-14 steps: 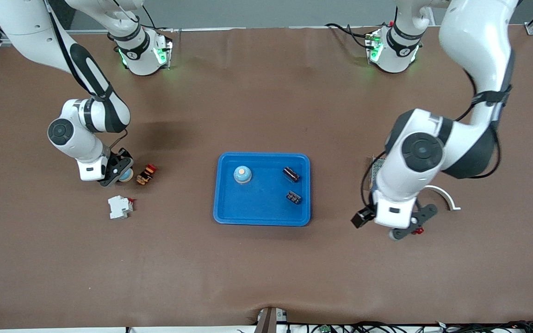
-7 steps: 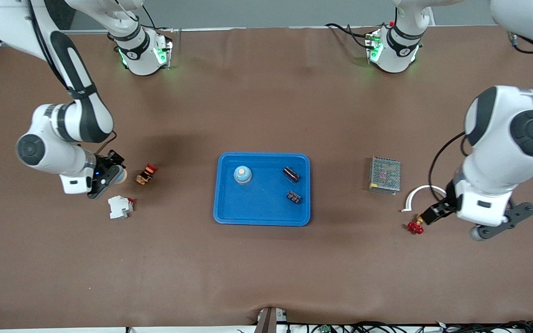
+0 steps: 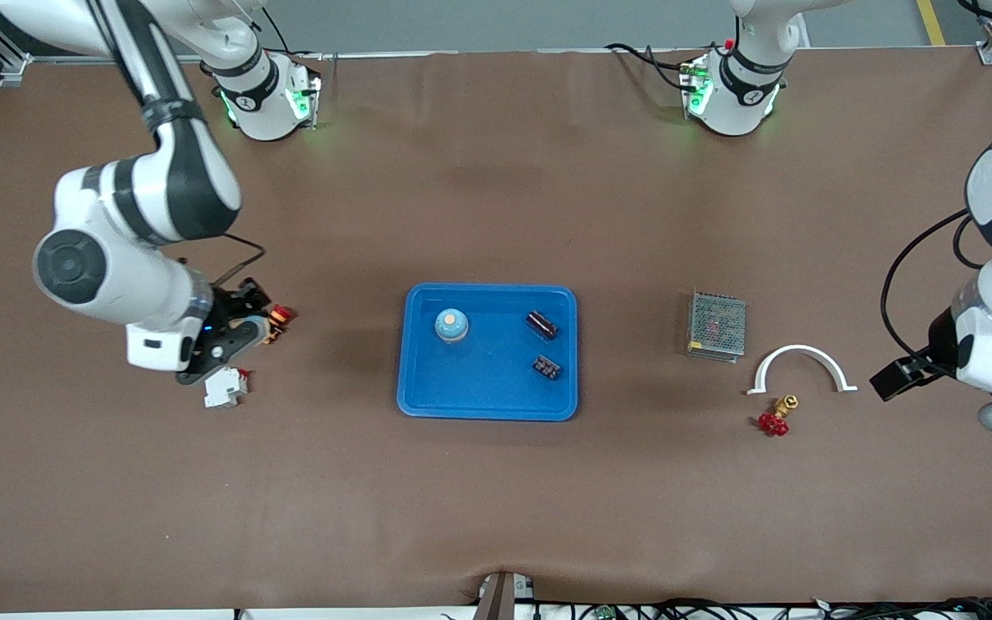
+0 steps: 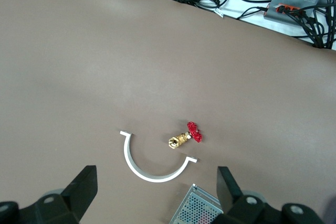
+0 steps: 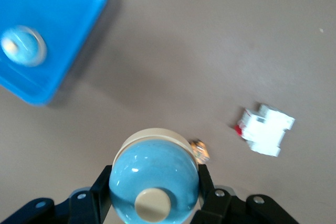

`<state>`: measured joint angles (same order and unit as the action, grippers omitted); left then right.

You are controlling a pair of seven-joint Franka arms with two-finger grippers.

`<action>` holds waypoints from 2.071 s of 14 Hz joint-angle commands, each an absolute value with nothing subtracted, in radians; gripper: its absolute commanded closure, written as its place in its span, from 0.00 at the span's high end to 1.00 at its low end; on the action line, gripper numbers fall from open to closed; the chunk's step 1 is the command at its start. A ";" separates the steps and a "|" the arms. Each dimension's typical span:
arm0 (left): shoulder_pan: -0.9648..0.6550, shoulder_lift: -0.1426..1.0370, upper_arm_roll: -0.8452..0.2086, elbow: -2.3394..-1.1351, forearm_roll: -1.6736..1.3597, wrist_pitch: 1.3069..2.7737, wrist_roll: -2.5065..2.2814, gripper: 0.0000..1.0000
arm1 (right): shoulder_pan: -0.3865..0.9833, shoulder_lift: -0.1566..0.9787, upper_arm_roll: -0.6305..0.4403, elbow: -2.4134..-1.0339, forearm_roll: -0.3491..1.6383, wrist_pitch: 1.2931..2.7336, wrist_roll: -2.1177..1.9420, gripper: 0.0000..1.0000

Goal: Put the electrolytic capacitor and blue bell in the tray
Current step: 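Carry the second blue bell into the tray with the right gripper and release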

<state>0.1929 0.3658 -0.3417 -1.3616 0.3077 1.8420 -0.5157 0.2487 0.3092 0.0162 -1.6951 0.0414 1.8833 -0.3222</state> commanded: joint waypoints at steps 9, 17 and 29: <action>0.270 0.235 -0.354 -1.385 0.084 1.695 -0.384 1.00 | 0.520 0.586 0.005 -1.520 0.035 2.152 0.190 0.47; 0.305 0.178 -0.354 -1.397 0.017 1.620 -0.285 1.00 | 0.554 0.709 0.005 -1.471 0.038 2.261 0.236 0.47; 0.302 0.140 -0.356 -1.404 0.018 1.579 -0.293 1.00 | 0.614 0.821 0.005 -1.474 0.037 2.388 0.272 0.48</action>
<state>0.2913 0.1786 -0.3520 -1.3720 0.0389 1.5943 -0.3093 0.6008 0.8007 0.0150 -1.5014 0.0403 2.3734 0.2507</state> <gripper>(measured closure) 0.000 0.335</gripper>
